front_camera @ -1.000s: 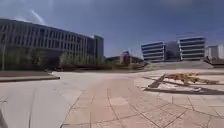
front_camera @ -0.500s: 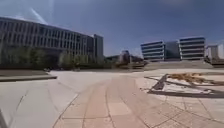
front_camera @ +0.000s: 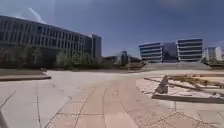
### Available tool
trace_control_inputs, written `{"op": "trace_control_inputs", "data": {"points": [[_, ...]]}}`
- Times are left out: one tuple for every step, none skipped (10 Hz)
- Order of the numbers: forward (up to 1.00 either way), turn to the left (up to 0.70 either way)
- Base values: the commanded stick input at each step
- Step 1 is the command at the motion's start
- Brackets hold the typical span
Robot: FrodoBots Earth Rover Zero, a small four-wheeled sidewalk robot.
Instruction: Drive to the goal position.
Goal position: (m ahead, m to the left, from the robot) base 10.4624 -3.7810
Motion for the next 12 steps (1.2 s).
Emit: {"op": "trace_control_inputs", "data": {"points": [[0.70,-0.05],[0.70,-0.05],[0.70,-0.05],[0.70,-0.05],[0.70,-0.05],[0.70,-0.05],[0.70,-0.05],[0.70,-0.05],[0.70,-0.05],[0.70,-0.05],[0.70,-0.05],[0.70,-0.05]]}}
